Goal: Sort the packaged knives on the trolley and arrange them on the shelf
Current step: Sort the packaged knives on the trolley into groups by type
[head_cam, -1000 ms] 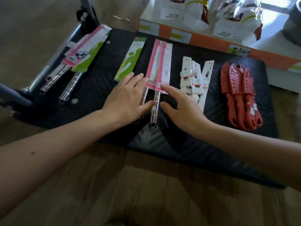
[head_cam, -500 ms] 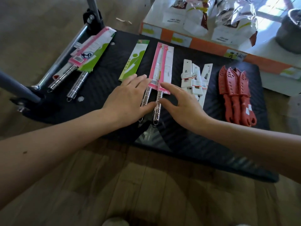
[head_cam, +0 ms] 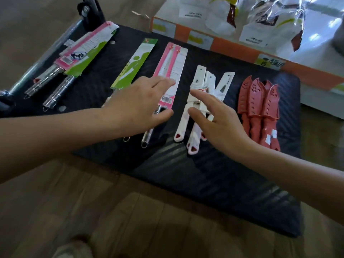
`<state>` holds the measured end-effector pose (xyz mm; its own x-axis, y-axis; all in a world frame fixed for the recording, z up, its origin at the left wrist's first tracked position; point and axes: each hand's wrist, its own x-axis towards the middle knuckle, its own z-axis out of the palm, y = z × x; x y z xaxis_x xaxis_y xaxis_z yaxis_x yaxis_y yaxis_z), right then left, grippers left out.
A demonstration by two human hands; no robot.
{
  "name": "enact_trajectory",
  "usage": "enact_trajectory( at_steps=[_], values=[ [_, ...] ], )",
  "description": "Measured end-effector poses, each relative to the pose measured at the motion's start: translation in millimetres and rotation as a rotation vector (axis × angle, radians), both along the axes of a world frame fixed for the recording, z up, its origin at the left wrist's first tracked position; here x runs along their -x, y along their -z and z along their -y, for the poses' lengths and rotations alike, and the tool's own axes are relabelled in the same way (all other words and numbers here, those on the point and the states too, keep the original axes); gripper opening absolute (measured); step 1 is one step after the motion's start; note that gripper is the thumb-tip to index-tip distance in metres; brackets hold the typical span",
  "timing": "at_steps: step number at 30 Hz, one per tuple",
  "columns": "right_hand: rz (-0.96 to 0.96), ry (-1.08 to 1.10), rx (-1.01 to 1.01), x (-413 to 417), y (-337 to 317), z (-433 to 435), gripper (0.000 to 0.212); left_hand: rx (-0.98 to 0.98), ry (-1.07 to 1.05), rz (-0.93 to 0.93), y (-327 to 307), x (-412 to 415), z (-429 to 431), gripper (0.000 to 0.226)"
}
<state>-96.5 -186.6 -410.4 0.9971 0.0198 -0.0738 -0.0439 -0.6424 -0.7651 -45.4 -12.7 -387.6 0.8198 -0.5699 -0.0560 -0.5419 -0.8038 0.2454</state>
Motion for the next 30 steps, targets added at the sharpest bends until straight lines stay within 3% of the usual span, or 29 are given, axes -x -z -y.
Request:
enact_trajectory(
  at_steps=[13, 30],
  values=[
    [-0.038, -0.007, -0.089, -0.4, 1.7, -6.4, 0.044, 0.010, -0.012, -0.007, -9.5, -7.9, -16.7, 0.067],
    [-0.111, 0.080, -0.067, -55.9, -6.7, -179.7, 0.034, -0.041, 0.014, -0.219, 9.4, -58.1, -212.8, 0.061]
  ],
)
